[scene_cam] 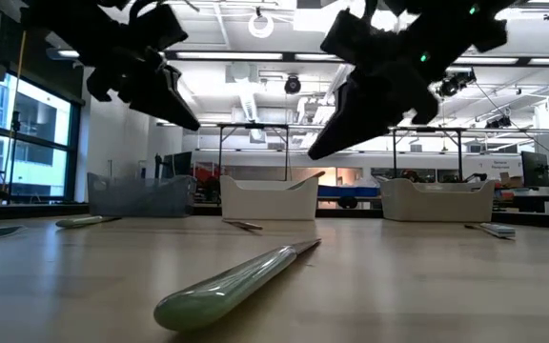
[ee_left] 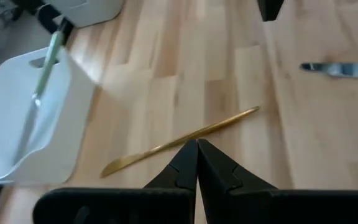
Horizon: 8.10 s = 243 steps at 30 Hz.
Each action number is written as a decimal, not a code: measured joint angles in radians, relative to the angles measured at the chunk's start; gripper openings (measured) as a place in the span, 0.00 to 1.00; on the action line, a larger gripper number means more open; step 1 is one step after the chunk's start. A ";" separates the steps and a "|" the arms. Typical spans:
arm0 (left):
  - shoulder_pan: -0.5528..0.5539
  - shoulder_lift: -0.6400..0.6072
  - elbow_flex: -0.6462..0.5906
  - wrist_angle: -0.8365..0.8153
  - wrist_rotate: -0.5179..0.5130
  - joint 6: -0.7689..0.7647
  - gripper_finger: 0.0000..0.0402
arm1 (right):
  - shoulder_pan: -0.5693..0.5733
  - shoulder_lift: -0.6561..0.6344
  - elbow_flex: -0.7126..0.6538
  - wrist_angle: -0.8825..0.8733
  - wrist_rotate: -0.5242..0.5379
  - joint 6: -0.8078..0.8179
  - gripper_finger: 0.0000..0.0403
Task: Sort silverware by color (type)
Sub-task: Put the green knife into the white bin
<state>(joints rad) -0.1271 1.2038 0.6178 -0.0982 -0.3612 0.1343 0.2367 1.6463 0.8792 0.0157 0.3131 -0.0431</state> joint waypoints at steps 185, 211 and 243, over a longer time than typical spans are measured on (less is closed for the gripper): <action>0.500 0.584 0.431 -0.545 0.209 0.371 0.29 | -0.288 -0.360 -0.253 0.307 -0.246 -0.239 0.00; 0.541 0.646 0.426 -0.562 0.214 0.398 0.23 | -0.288 -0.359 -0.253 0.276 -0.254 -0.235 0.00; 0.498 0.533 0.384 -0.503 0.534 0.176 0.00 | -0.214 -0.336 -0.490 0.588 -0.170 0.046 0.00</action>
<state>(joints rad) 0.3705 1.7370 1.0014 -0.6009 0.1727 0.3106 0.0227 1.3106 0.3889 0.6033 0.1432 0.0034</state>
